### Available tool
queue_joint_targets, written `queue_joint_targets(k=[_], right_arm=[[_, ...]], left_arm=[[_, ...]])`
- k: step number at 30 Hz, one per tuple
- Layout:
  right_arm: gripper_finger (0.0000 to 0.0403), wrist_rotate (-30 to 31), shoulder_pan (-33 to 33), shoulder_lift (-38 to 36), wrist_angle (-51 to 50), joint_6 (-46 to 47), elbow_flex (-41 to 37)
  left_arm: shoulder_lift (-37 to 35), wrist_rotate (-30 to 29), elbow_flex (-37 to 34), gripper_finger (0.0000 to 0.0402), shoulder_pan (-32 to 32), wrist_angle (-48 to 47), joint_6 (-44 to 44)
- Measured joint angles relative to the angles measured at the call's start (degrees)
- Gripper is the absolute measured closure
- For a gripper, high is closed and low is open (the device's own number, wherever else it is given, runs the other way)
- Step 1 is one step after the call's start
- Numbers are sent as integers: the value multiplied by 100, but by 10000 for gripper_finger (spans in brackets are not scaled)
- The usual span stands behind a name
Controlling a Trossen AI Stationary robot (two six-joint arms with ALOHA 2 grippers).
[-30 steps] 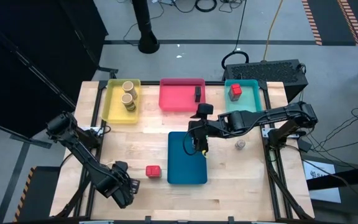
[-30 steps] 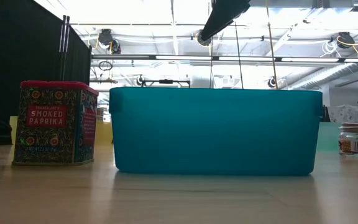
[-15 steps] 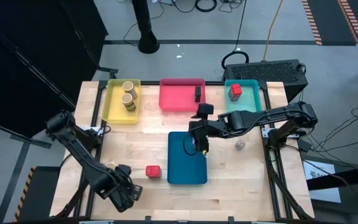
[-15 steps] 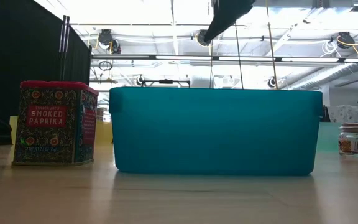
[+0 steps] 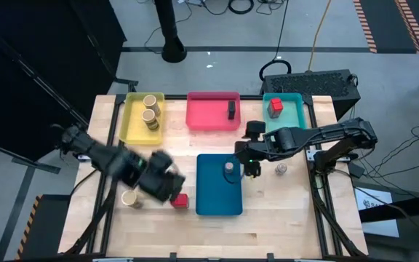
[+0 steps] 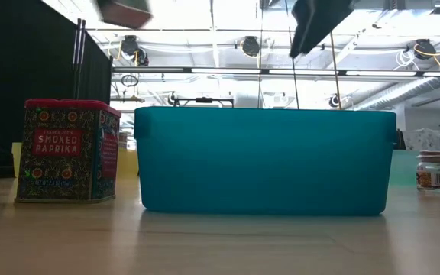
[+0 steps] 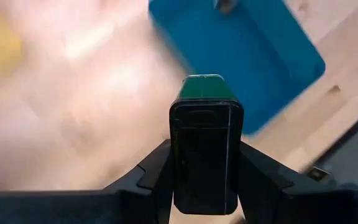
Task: Sort spices by type
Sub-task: Put the black seasoning can into the red bin
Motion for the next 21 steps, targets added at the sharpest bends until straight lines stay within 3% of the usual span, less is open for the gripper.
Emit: queue_joint_targets(k=[6, 11, 16, 21], right_arm=[[76, -1144, 221, -676, 300, 216, -455], [89, -1187, 310, -1403, 506, 919, -963], [96, -1160, 309, -1894, 658, 1358, -1247], [96, -1156, 309, -2015, 751, 1523, -1273]], left_arm=[[4, 315, 415, 262, 1684, 243, 3735], [10, 477, 462, 262, 2984, 480, 6685], [315, 471, 471, 262, 4077, 1150, 8575], [821, 468, 471, 262, 4829, 1201, 10150]])
